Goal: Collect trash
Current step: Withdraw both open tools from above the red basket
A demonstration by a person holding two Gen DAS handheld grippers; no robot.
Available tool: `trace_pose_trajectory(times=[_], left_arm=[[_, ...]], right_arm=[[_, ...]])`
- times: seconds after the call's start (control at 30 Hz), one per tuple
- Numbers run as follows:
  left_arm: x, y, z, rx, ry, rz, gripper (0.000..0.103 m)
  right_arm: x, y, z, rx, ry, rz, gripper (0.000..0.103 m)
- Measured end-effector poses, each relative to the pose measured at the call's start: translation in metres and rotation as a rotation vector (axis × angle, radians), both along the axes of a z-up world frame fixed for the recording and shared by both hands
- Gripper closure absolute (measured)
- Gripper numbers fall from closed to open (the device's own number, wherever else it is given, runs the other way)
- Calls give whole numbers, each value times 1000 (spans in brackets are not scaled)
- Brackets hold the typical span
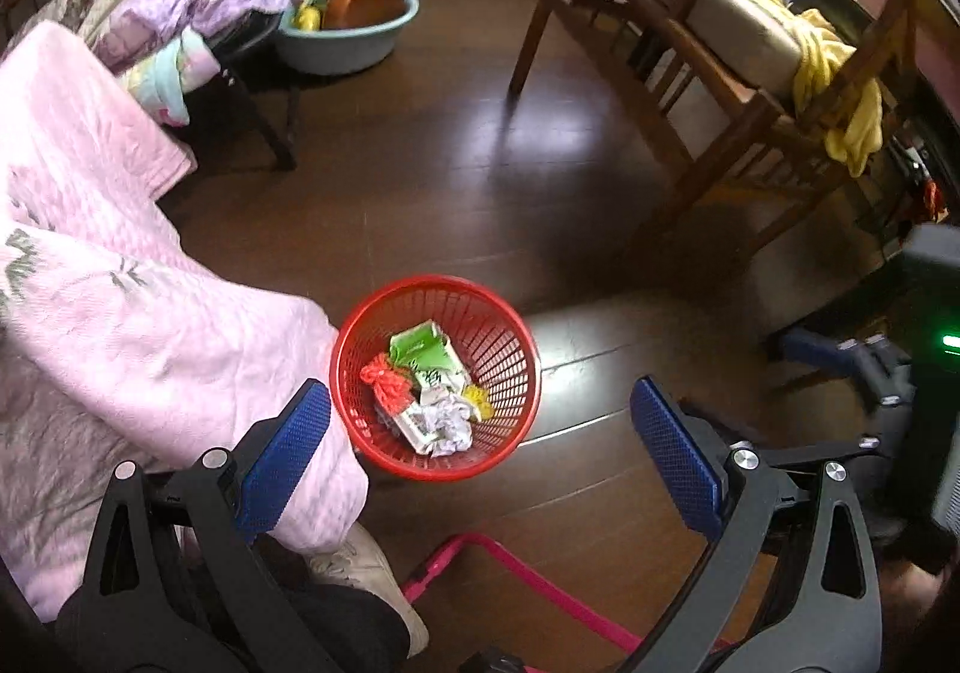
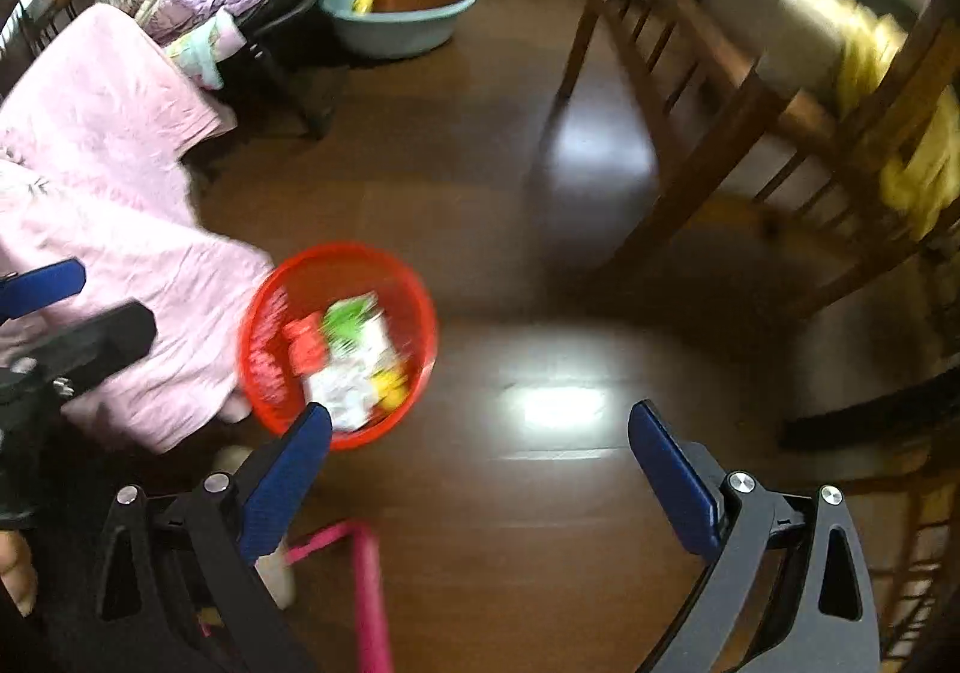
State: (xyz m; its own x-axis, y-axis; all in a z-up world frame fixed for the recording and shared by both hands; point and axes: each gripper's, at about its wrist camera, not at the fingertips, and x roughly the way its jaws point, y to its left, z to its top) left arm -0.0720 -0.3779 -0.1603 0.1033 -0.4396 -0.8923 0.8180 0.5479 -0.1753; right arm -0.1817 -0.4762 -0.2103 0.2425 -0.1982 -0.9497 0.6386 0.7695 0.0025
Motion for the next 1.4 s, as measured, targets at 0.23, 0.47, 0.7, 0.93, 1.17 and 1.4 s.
trace_pose_trajectory(times=[0.23,0.47,0.7,0.93,1.17,1.4], left_arm=[[-20,2,-2,-20,9,1,7],[-30,8,-2,6,-46,-15,7],[-23,10,-8,52,-46,25,7],[-22,4,-20,138,-64,35,7],[-11,8,-21,122,-29,70,7],[-12,17,-11,103,-71,57,7]], right_arm=[[5,7,-37,80,12,30,6],[4,17,-56,82,13,81,6],[4,24,-54,42,16,104,6],[-4,16,-28,10,-21,72,6],[-1,22,-8,-15,10,71,6],[2,32,1,-3,50,62,6]])
